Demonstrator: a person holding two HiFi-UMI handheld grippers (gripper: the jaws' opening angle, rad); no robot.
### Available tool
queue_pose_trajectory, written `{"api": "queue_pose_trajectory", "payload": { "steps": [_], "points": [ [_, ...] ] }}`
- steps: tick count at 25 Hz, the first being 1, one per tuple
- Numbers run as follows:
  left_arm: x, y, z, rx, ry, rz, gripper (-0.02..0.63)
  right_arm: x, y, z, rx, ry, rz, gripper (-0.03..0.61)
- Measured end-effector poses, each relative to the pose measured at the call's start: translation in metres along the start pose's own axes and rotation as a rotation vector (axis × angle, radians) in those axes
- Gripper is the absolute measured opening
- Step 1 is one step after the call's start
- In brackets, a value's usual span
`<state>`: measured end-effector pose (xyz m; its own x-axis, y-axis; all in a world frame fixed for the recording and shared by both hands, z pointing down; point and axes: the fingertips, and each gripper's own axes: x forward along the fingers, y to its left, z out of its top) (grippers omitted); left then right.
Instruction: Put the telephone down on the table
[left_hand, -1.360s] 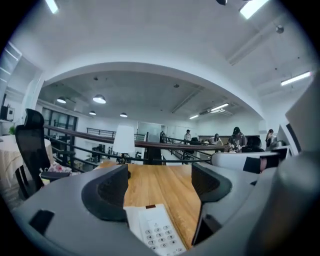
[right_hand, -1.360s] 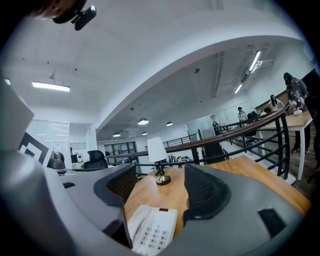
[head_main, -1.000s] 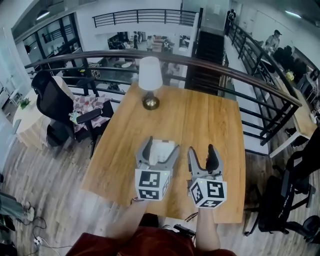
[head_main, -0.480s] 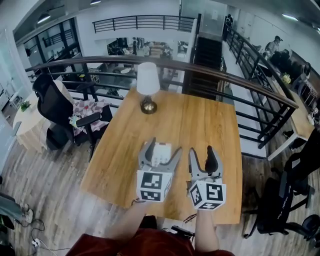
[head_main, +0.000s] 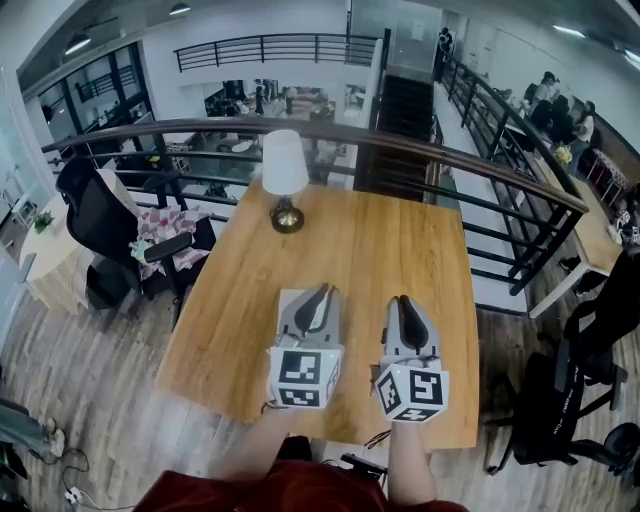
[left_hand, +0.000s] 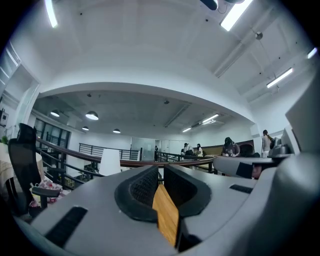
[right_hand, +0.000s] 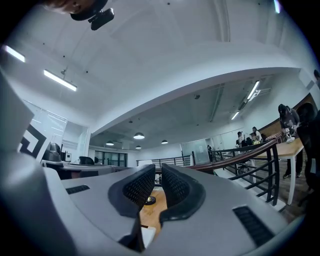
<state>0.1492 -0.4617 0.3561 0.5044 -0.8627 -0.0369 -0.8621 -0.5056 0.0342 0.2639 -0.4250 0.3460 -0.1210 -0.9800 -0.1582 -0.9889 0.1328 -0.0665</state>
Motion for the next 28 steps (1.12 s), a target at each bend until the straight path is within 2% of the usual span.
{"api": "queue_pose_trajectory", "payload": {
  "steps": [4,10,28],
  "points": [
    [0.0002,-0.0035,0.0007,0.002,-0.008,-0.015,0.032,0.0002,0.0013,-0.0019,-0.029,0.009,-0.015,0.035],
    [0.0028,-0.0002,-0.0006,0.005,-0.003,-0.013,0.029,0.0060,0.0092,-0.0054,-0.075,0.030,-0.012,0.031],
    [0.0055,-0.0003,0.0021,0.009,-0.010,0.002,0.028,0.0088,0.0028,-0.0060,-0.081,0.042,-0.035,0.031]
  ]
}}
